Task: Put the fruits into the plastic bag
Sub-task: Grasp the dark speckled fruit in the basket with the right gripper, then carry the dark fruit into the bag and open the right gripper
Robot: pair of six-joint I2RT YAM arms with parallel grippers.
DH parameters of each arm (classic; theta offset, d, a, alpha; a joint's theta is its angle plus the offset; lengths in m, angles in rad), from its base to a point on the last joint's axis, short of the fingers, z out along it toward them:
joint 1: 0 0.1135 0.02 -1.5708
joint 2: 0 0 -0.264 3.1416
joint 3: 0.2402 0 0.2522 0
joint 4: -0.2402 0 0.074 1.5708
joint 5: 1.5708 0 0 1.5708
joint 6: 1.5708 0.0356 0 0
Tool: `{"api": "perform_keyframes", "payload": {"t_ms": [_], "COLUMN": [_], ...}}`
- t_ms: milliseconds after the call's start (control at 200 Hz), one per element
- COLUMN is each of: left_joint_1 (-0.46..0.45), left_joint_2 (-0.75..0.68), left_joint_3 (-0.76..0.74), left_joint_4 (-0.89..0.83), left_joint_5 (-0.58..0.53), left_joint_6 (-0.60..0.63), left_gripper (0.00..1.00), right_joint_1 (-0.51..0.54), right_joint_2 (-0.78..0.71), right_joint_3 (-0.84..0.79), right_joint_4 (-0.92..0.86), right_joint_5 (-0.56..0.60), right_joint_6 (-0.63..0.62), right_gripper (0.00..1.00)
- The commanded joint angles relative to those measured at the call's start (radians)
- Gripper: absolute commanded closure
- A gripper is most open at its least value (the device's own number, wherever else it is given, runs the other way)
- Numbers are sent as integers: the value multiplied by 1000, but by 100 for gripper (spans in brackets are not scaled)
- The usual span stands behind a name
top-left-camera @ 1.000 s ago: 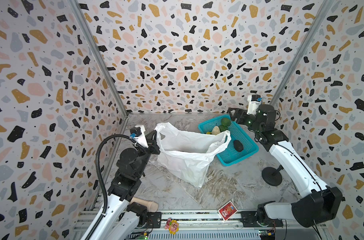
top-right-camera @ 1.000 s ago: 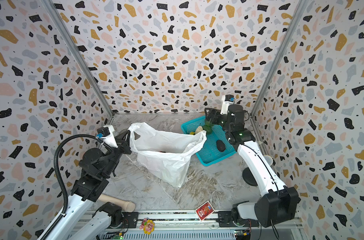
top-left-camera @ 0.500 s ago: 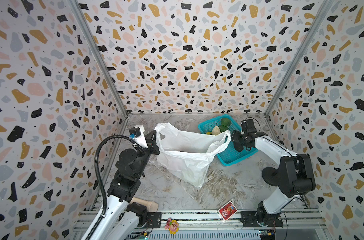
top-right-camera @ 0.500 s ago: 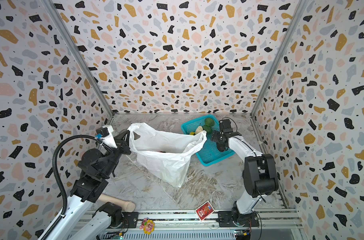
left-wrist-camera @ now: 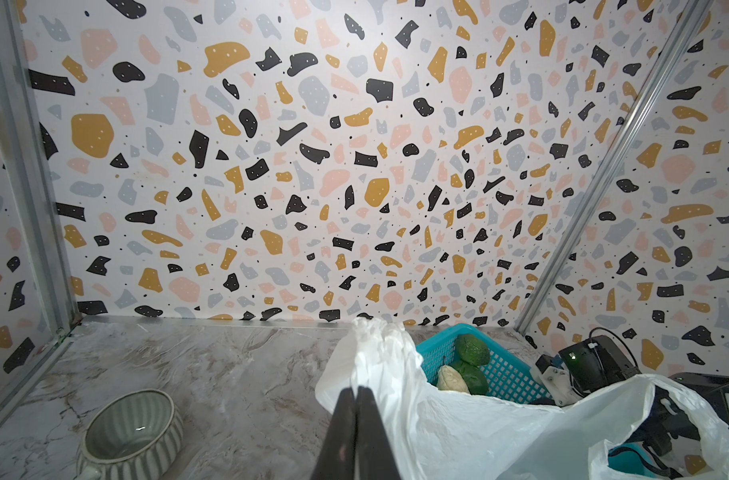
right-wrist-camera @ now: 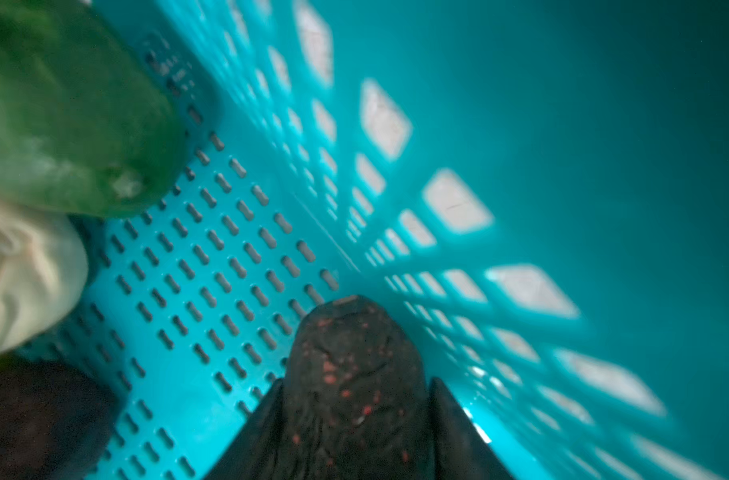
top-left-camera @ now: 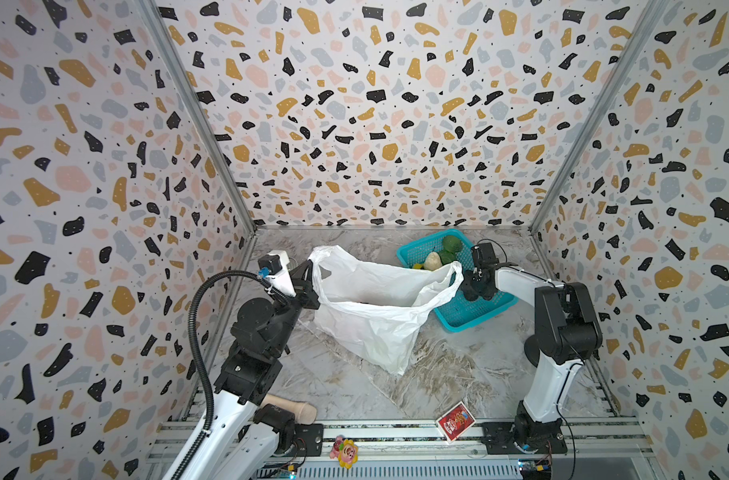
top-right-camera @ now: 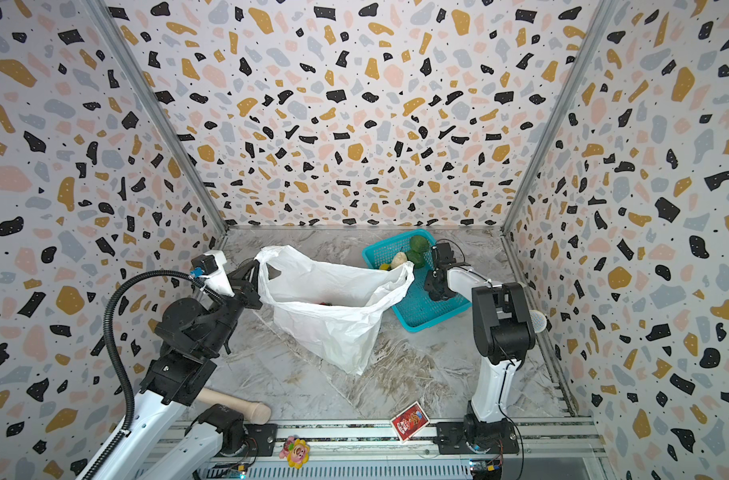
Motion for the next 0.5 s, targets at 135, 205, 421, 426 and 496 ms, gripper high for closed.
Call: {"api": "perform_keyframes", "payload": {"t_ms": [135,205,421,426,496], "left_joint_1": [3,2,3,2,3], "left_joint_2": [1,4,13,13,19], "left_joint_3": [-10,-14,-22,-22,-26], "left_joint_4": [59,59,62,64,74], "left_joint_5": [-9,-11,-32,-32,-34], "left_joint_6": [12,10,2,3,-3], "left_gripper": [100,100,100,100,100], "right_joint_1": [4,21,196,200,260], "right_joint_2": [-134,-228,-531,-534,-558], "right_joint_3": [15,25,39,40,61], "right_joint_4": [16,54,308,311,334], "right_joint_5": [-142,-197,-317,-320,-389], "right_joint_6": [-43,-66,-219,-222,-244], "right_gripper": [87,88,84,83,82]}}
